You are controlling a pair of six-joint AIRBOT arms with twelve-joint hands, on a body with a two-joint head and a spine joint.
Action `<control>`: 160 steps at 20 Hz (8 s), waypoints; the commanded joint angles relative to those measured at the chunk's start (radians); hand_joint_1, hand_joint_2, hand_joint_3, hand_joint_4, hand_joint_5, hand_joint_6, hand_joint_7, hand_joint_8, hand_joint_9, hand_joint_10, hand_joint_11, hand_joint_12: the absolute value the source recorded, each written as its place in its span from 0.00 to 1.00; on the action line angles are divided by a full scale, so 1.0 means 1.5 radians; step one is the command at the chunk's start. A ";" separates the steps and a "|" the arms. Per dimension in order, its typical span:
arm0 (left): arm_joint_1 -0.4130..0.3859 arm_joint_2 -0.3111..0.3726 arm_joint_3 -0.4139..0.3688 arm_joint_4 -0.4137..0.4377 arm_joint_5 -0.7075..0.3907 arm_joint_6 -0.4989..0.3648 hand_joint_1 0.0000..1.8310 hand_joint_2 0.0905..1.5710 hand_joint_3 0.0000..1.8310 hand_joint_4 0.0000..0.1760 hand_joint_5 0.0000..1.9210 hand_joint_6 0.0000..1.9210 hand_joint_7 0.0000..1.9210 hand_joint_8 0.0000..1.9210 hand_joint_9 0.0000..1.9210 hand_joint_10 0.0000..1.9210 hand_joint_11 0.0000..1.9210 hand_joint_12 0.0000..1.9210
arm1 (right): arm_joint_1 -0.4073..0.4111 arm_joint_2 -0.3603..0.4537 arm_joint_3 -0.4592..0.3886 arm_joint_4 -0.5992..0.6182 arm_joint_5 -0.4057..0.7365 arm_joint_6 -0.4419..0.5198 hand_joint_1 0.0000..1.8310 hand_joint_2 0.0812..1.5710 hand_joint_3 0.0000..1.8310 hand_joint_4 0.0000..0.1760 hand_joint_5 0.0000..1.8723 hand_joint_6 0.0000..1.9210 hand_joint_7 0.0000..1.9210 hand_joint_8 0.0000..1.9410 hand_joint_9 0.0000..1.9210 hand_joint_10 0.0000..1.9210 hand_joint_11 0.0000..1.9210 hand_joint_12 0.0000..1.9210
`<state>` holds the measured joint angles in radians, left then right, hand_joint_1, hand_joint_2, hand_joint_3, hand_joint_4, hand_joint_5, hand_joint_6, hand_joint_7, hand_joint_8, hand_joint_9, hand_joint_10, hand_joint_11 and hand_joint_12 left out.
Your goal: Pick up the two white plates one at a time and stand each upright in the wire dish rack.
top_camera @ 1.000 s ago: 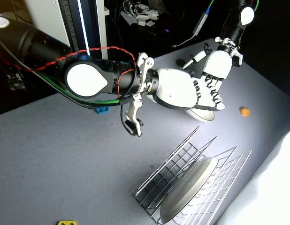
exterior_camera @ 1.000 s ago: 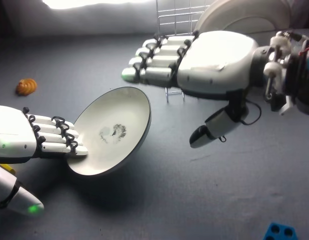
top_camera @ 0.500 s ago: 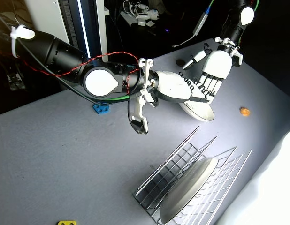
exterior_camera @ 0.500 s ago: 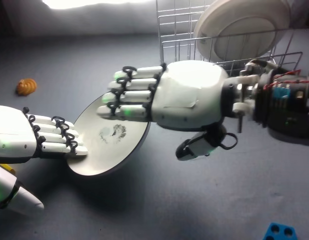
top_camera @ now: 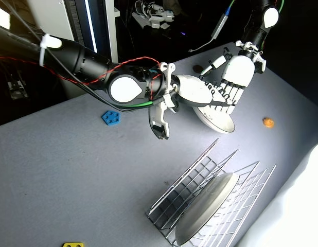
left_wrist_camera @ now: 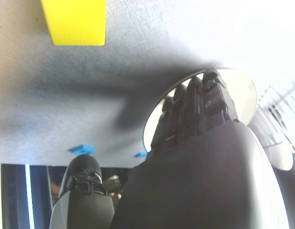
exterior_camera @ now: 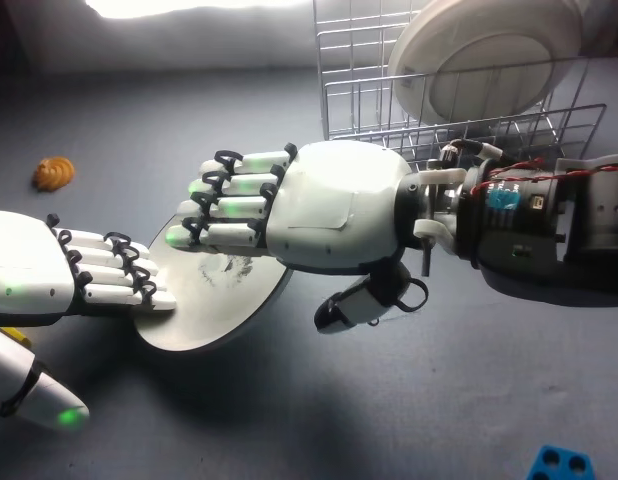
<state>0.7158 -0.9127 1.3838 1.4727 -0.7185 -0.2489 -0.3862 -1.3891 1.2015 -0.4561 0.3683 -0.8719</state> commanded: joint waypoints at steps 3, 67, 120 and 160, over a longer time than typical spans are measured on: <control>0.003 -0.004 0.003 -0.003 -0.004 -0.008 0.00 0.67 0.00 0.00 0.01 0.00 0.00 0.00 0.00 0.00 0.00 0.00 | -0.005 -0.013 0.013 0.013 0.078 -0.004 0.65 0.63 0.00 0.00 0.08 0.01 0.06 0.00 0.07 0.01 0.00 0.32; -0.186 0.124 -0.046 -0.004 -0.066 -0.063 0.00 0.66 0.00 0.00 0.01 0.00 0.00 0.00 0.00 0.00 0.00 0.00 | 0.161 0.188 -0.105 -0.006 -0.006 0.531 0.82 0.64 0.00 0.00 0.57 0.38 0.63 0.25 0.58 0.39 0.48 0.72; -0.205 0.123 -0.056 0.024 -0.064 -0.063 0.00 0.67 0.00 0.00 0.01 0.00 0.00 0.00 0.00 0.00 0.00 0.00 | 0.296 0.184 0.035 -0.111 -0.195 0.784 0.82 0.65 0.00 0.00 0.55 0.43 0.58 0.32 0.53 0.45 0.47 0.74; -0.211 0.120 -0.057 0.037 -0.066 -0.063 0.00 0.67 0.00 0.00 0.01 0.00 0.01 0.00 0.00 0.00 0.00 0.00 | 0.218 0.118 0.135 -0.111 -0.229 0.809 0.82 0.65 0.00 0.00 0.57 0.40 0.61 0.28 0.55 0.42 0.48 0.72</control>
<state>0.4126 -0.7341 1.2995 1.5875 -0.8009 -0.3416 -0.0669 -1.2179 1.3987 -0.6209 -0.0784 0.3363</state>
